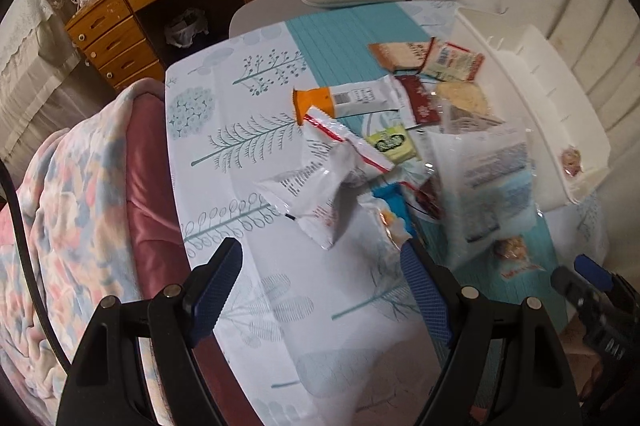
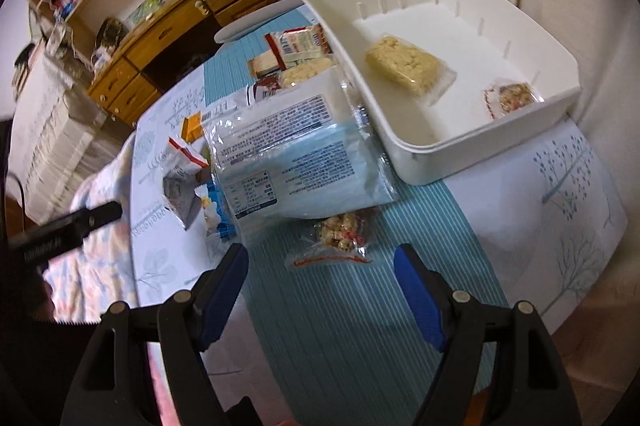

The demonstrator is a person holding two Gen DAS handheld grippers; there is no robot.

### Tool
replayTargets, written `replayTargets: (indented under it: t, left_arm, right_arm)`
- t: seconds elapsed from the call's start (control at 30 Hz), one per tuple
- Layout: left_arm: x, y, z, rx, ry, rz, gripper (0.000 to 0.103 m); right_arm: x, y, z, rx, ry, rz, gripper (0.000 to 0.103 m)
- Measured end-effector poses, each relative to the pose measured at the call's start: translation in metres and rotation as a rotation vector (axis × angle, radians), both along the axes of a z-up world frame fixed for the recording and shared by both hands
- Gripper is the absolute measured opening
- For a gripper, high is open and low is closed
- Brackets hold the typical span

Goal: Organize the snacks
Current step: 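Grasp the white red-striped bag with left tool while right tool grasps another nut packet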

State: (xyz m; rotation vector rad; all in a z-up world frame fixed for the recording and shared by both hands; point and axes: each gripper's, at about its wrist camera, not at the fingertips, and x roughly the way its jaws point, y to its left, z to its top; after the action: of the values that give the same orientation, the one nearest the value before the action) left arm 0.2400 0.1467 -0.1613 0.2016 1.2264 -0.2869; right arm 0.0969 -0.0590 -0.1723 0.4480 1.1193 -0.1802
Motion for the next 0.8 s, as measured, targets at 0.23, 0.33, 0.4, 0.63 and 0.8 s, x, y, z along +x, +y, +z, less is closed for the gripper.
replayTargets:
  t: [0.23,0.33,0.4,0.63,0.8]
  left_arm:
    - [0.038,-0.004,-0.037,0.037,0.048,0.021,0.080]
    - [0.049,-0.007,-0.052,0.046,0.061,0.020,0.080]
    - [0.056,-0.008,-0.062,0.050,0.067,0.017,0.080]
    - [0.072,-0.013,-0.098,0.047,0.117,0.027,0.080]
    - [0.080,-0.016,-0.114,0.030,0.142,0.034,0.080]
  right_arm:
    - [0.021,0.011,-0.029,-0.091,0.047,0.076,0.076]
    - [0.028,0.014,-0.042,-0.111,0.063,0.102,0.076]
    - [0.033,0.017,-0.050,-0.128,0.074,0.131,0.076]
    - [0.043,0.019,-0.068,-0.166,0.102,0.154,0.076]
    - [0.049,0.018,-0.073,-0.174,0.103,0.165,0.076]
